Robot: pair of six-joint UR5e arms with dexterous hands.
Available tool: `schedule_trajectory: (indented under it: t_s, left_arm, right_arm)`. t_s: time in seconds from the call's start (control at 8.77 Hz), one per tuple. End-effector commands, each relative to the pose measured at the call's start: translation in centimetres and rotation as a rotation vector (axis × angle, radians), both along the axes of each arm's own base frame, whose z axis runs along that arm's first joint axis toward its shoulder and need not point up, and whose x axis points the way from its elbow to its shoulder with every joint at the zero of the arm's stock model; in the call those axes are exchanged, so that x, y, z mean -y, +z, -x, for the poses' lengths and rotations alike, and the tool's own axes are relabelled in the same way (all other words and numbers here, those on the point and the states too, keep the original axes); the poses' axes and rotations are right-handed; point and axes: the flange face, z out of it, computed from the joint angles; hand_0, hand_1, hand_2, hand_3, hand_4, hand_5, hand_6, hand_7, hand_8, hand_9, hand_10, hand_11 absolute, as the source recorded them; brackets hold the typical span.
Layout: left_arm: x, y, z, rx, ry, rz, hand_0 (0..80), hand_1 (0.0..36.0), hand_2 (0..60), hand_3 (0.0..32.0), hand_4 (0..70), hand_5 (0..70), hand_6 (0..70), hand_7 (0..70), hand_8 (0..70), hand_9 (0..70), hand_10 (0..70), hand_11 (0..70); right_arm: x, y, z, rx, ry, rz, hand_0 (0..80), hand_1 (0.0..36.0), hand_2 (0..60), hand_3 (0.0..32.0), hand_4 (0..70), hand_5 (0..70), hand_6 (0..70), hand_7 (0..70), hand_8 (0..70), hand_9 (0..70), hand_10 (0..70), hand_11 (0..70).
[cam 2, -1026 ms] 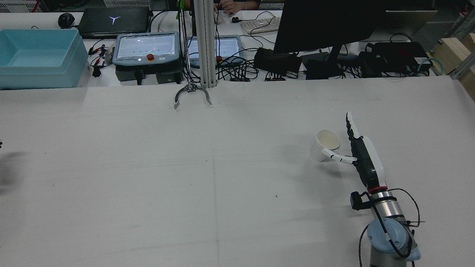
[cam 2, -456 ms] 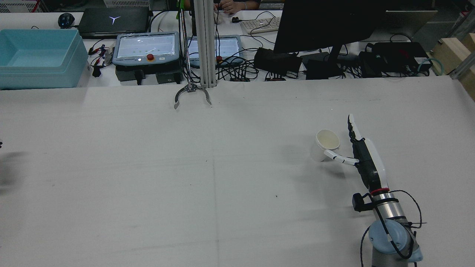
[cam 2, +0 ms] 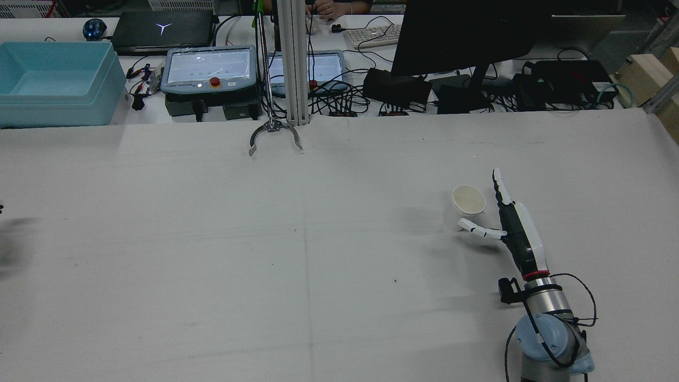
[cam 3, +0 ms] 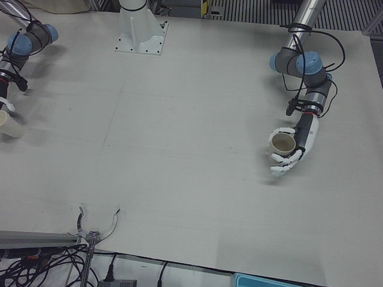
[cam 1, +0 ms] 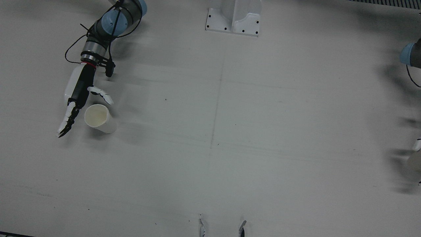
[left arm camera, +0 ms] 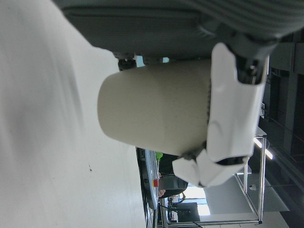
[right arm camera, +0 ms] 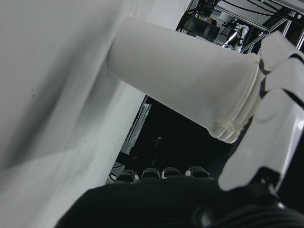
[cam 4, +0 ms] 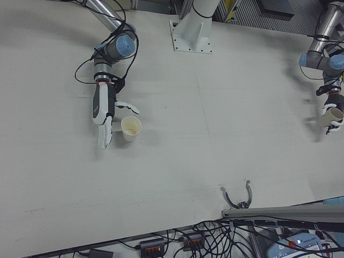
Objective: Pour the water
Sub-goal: 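Adjust the right hand grip on the white cup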
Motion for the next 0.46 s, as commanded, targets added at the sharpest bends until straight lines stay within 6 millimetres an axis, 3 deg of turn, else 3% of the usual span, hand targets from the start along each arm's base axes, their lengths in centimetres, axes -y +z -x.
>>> schedule_trajectory:
  t_s: [0.0, 0.34]
  left_arm:
    - [0.07, -0.13, -0.08, -0.002, 0.000, -0.004, 64.5, 36.0, 60.0, 0.0, 43.9, 70.0, 19.2, 31.9, 16.3, 25.1, 10.4, 17.9]
    - [0.09, -0.21, -0.10, -0.002, 0.000, -0.005, 64.4, 36.0, 60.0, 0.0, 44.2, 70.0, 19.1, 31.9, 16.3, 25.1, 10.3, 17.8]
  right_arm:
    - [0.22, 0.10, -0.34, -0.016, 0.008, 0.003, 44.3, 14.9, 20.6, 0.0, 0.0, 0.3, 0.0, 0.0, 0.0, 0.3, 0.3, 2.0]
    - [1.04, 0.59, -0.77, -0.038, 0.025, 0.008, 44.8, 15.4, 21.4, 0.0, 0.0, 0.4, 0.0, 0.0, 0.0, 0.3, 0.1, 1.8]
